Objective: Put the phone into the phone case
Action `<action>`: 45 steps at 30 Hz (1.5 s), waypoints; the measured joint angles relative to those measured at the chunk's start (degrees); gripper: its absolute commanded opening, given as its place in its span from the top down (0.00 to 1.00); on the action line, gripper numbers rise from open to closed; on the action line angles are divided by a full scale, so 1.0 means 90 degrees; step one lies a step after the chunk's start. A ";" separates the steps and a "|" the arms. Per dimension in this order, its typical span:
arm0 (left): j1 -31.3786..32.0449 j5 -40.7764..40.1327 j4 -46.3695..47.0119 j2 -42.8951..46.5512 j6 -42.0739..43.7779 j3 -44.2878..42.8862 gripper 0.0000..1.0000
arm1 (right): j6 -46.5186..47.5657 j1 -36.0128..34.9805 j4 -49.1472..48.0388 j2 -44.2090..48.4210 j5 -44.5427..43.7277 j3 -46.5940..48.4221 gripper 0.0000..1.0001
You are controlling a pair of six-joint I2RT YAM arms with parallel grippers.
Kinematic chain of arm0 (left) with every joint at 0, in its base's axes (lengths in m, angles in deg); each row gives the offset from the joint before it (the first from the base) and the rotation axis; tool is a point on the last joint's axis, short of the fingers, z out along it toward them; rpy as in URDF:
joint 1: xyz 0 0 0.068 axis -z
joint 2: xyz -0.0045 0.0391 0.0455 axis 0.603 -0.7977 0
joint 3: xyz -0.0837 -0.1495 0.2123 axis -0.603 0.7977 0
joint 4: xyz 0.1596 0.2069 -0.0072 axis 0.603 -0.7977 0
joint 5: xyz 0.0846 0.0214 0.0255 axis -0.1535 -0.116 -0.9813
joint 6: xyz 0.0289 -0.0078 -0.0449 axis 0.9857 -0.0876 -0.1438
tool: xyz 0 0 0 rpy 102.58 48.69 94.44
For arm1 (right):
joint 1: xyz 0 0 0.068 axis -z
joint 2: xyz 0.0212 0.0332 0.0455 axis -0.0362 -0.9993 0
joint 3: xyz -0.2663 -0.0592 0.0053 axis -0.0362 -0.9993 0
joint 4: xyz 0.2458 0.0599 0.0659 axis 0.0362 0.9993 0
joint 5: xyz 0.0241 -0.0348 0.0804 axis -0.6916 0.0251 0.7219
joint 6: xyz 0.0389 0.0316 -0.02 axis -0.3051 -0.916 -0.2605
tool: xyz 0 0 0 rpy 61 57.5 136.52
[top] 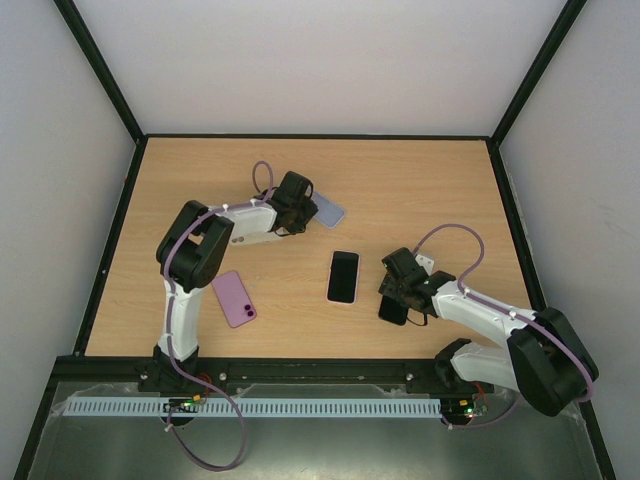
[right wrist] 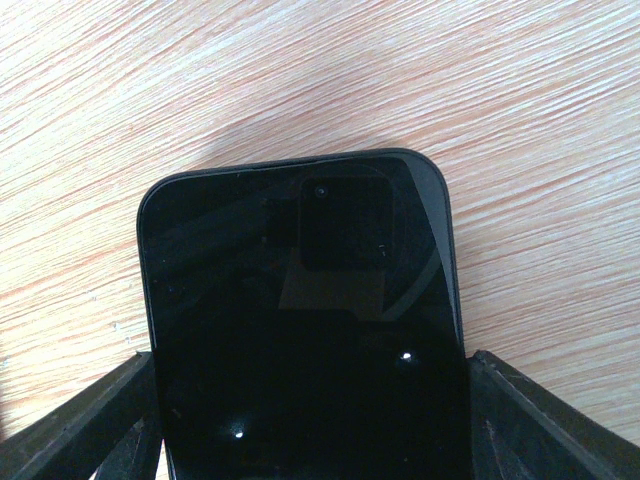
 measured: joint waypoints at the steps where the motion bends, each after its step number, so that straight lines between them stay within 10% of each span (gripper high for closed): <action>1: 0.0000 0.0041 0.0000 -0.0005 -0.0027 -0.0005 0.65 | 0.0000 0.0000 -0.0007 0.0000 0.0000 0.0000 0.33; 16: 0.0046 0.0401 -0.0491 -0.0372 -0.0182 -0.0568 0.97 | -0.0056 0.0000 -0.0129 0.0202 0.0141 -0.0114 0.33; 26: 0.0005 0.0177 -0.1117 -0.0182 0.0447 -0.0571 0.98 | -0.0097 0.0000 -0.0078 0.0505 0.0289 -0.0165 0.33; 45: 0.0151 -0.0296 -0.2239 0.3351 0.3186 0.2647 0.98 | 0.0151 0.0000 -0.0056 0.0109 0.0634 0.0044 0.34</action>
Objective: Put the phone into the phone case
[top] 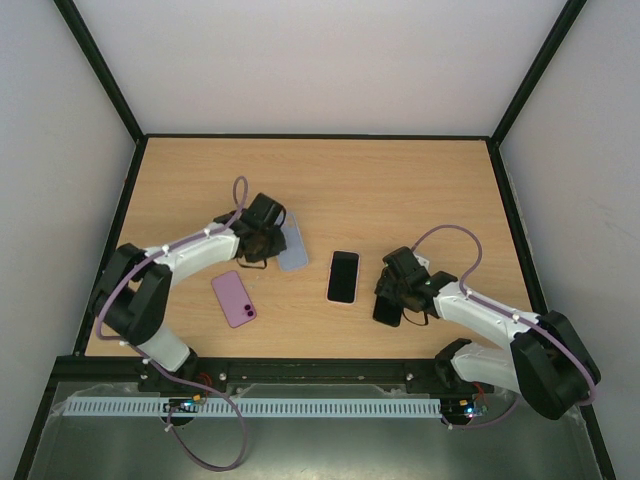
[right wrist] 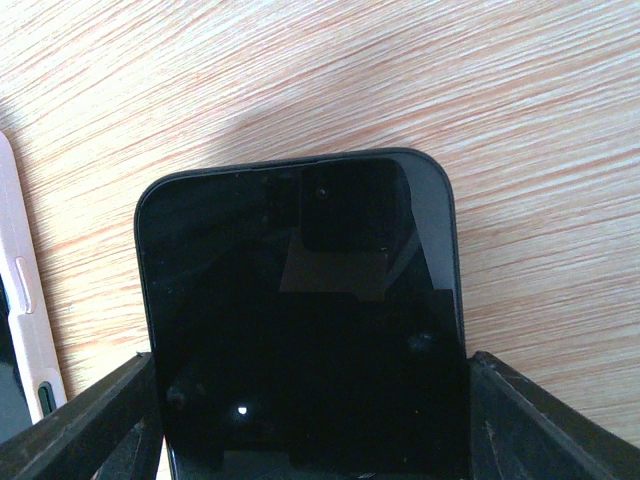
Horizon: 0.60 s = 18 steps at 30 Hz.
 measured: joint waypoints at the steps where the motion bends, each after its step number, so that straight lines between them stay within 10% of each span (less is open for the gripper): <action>1: 0.0049 0.0080 0.0015 0.0134 0.0070 0.0274 0.98 | 0.0019 0.0000 0.0022 -0.0019 0.0024 0.0024 0.35; 9: 0.0653 0.0559 0.0250 0.0806 0.0306 0.1481 0.96 | 0.0109 0.0000 0.0061 0.0121 0.0291 0.0046 0.37; 18: 0.0678 0.1596 0.1149 0.1032 0.0289 0.2013 0.58 | 0.0078 -0.0010 0.0080 0.0525 0.0665 0.0063 0.39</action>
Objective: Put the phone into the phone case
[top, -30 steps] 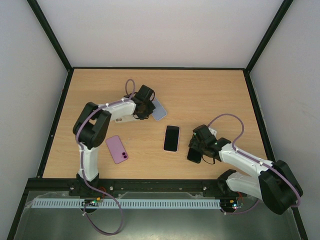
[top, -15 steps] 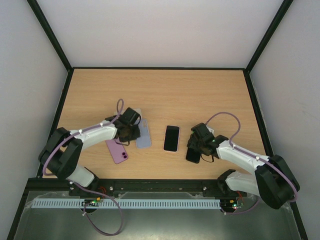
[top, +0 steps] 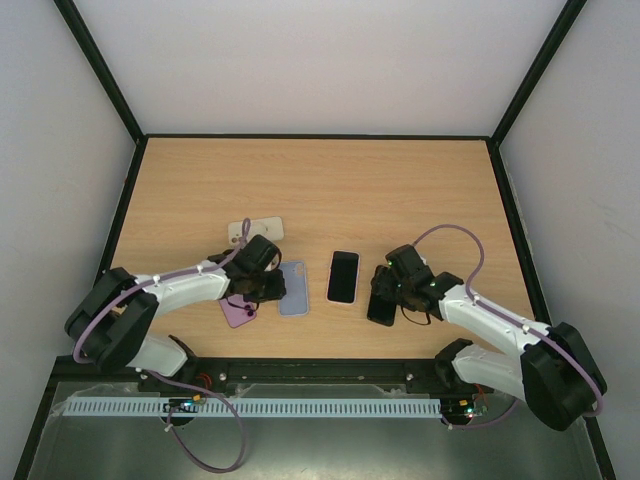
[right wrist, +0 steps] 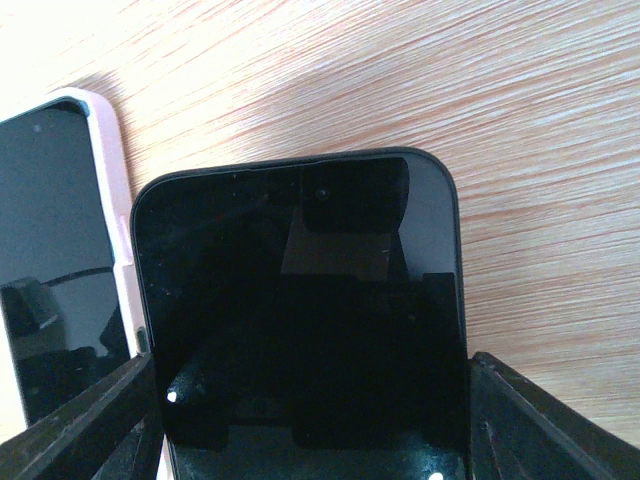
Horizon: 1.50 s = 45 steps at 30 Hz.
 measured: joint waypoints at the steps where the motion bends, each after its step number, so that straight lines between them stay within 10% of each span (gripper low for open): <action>1: -0.0044 0.0138 0.0134 0.0083 -0.0053 0.0066 0.55 | -0.0015 -0.0012 0.0019 0.0029 0.0029 0.0022 0.39; 11: -0.1175 0.0826 0.0828 0.1307 -0.0330 0.0865 0.01 | -0.0294 -0.0549 -0.0107 0.0121 0.0469 0.0265 0.40; 34: -0.3840 0.1693 -0.0221 0.3215 -0.0087 0.1202 0.01 | 0.0379 -0.2283 -0.2152 -0.3053 0.0690 0.2477 0.41; 45: -0.4010 0.2127 -0.0221 0.3339 -0.0131 0.1464 0.01 | 0.0748 -0.2397 -0.2569 -0.4031 0.0634 0.2832 0.41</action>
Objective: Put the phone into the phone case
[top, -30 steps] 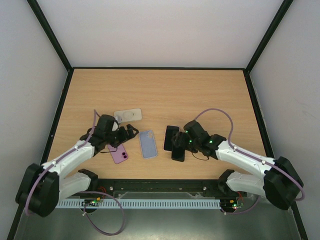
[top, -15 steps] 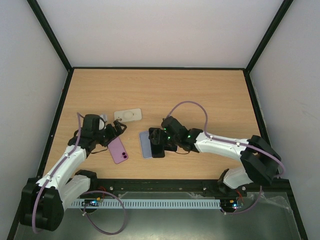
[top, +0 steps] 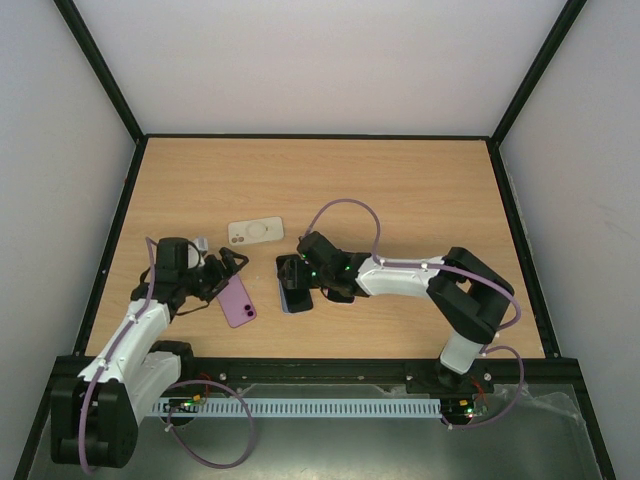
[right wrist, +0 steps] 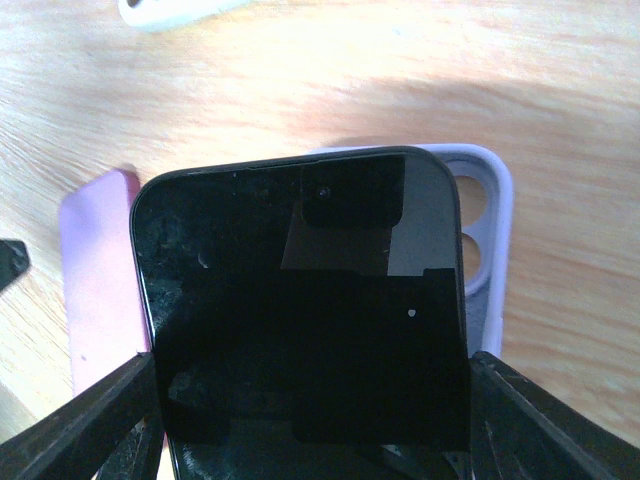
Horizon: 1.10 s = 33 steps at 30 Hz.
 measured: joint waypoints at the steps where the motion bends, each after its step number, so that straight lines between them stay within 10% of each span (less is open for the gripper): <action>1: 0.0000 0.0002 0.0005 0.0029 -0.0012 0.0017 0.01 | 0.0007 -0.0005 0.0000 -0.0049 -0.0012 0.0087 0.41; 33: 0.0000 0.0187 0.0374 -0.0250 -0.0357 0.0469 0.14 | -0.1039 -0.0379 0.0311 -0.0724 -0.0860 0.0641 0.32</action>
